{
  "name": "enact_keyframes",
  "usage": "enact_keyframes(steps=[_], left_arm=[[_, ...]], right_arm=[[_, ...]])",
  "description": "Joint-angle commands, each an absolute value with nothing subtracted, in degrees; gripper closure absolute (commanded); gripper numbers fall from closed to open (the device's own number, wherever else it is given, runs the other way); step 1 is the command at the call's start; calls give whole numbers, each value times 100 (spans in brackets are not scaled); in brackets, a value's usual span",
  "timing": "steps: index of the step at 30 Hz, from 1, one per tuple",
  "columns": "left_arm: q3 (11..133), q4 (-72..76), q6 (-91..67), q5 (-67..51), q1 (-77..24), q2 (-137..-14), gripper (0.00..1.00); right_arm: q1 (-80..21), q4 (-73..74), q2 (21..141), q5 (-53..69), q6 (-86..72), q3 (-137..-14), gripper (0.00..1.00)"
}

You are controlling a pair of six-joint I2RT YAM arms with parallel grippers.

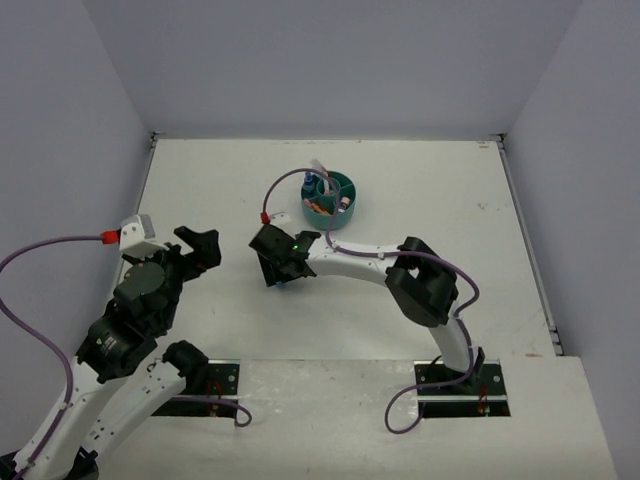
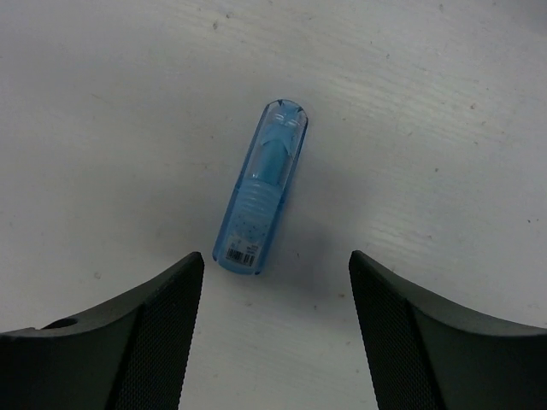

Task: Sort the stationery into containers
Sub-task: Pick up the pen from the center of the board.

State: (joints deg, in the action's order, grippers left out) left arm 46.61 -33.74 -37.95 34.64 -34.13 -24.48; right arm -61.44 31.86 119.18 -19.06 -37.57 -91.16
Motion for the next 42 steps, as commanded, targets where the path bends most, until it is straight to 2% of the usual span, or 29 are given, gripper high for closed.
enact_keyframes(steps=[1, 8, 13, 18, 21, 25, 27, 28, 30, 35, 42], left_arm=[[4545, -4069, -3471, 3744, -3393, -2242, 0], [4469, -3920, -3349, 3512, -3393, -2302, 0], [4465, -3929, -3369, 3507, -3393, -2341, 0], [4447, -3847, -3396, 3254, -3393, -2322, 0], [4325, -3666, -3602, 2662, -3393, -2405, 0], [3676, -2893, -4050, 1287, -3393, -2612, 0], [3353, -2124, -4279, 655, -3393, -2782, 0], [3193, -1880, -4289, 269, -3393, -2893, 0], [2714, -216, -4403, -882, -3393, -3249, 0], [2388, 2094, -4898, -2341, -3405, -4632, 0], [2334, 2967, -5110, -2321, -3471, -5343, 7]], right_arm=[[-6153, 3524, 12284, -1718, -3885, -9823, 31], [-6131, 3643, 12751, -1898, -3915, -10019, 38], [-6108, 3656, 12858, -1916, -3973, -9888, 51], [-6090, 3655, 12758, -1773, -3695, -9757, 86], [-6078, 3296, 12294, -1530, -3104, -9399, 100], [-6090, 1554, 10242, -1558, -2378, -7415, 100], [-6091, 619, 8817, -1370, -1788, -6065, 100], [-6093, 270, 8667, -1221, -1729, -5933, 100], [-6135, -346, 7715, -938, -1372, -5044, 100], [-6363, -253, 7101, -1593, -1340, -4706, 100], [-6604, -33, 7092, -2462, -1562, -4811, 100]])
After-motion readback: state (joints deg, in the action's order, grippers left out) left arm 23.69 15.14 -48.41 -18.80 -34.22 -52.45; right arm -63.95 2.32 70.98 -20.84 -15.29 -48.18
